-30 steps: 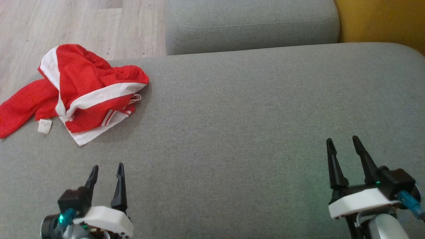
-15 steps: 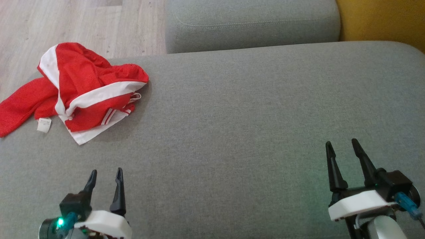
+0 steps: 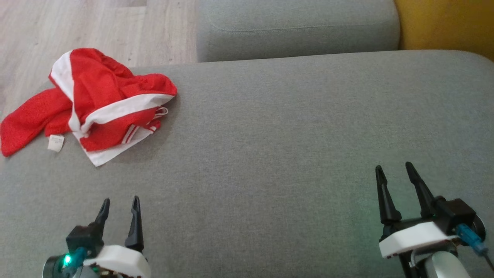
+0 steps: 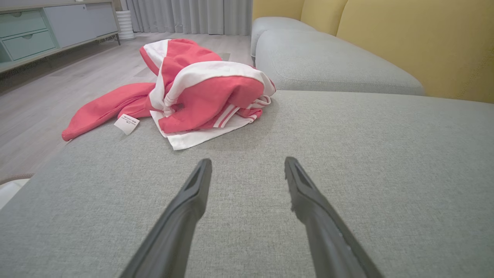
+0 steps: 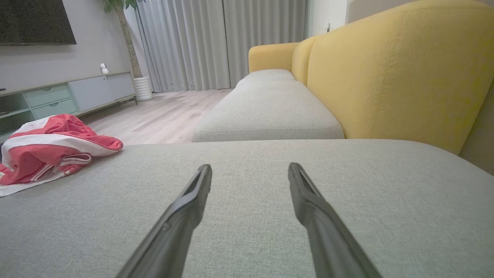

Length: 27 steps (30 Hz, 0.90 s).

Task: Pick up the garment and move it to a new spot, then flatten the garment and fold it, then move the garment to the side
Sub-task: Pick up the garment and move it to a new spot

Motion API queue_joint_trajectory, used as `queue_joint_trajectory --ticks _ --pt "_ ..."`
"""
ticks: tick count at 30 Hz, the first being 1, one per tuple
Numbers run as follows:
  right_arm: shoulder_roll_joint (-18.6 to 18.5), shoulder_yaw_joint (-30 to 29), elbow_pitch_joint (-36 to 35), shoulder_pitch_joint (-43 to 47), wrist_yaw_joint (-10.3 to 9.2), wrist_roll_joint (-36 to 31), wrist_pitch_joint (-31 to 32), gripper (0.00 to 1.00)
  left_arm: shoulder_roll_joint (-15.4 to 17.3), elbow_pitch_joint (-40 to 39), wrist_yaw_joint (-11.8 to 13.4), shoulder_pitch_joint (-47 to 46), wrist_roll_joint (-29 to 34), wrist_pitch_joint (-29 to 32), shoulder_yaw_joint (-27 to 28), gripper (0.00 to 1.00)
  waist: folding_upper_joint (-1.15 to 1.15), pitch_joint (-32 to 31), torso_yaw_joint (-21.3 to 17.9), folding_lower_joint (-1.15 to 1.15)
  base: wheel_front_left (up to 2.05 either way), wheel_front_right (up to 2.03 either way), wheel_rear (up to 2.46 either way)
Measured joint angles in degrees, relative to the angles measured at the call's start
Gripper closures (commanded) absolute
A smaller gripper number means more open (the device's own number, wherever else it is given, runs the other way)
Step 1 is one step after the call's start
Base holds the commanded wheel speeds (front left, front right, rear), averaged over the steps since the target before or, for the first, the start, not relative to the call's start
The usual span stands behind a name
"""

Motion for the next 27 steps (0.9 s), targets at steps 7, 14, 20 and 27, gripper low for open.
queue_joint_trajectory --ticks 7,14,20,27 --pt "0.19 0.16 -0.03 0.18 0.0 -0.01 0.0 0.0 -0.08 0.1 -0.16 -0.25 0.0 0.0 -0.25 0.0 0.0 -0.14 4.12 0.0 0.0 0.0 0.0" --pt "0.36 1.7 0.03 1.09 0.0 0.0 0.0 0.0 -0.12 0.05 0.09 -0.12 -0.01 0.0 -0.27 0.0 0.0 -0.26 10.15 0.0 0.0 0.0 0.0" --pt "0.57 4.08 0.04 0.76 0.0 0.02 0.0 0.0 -0.08 -0.16 0.0 0.1 -0.03 0.0 0.15 0.0 0.0 -0.1 15.19 0.0 0.0 0.0 0.0" --pt "0.04 5.86 -0.21 -2.42 0.0 0.01 0.0 0.0 -0.14 -1.26 -1.81 -3.87 -3.47 0.1 0.33 0.0 0.0 3.52 15.19 0.0 0.0 0.0 0.0"
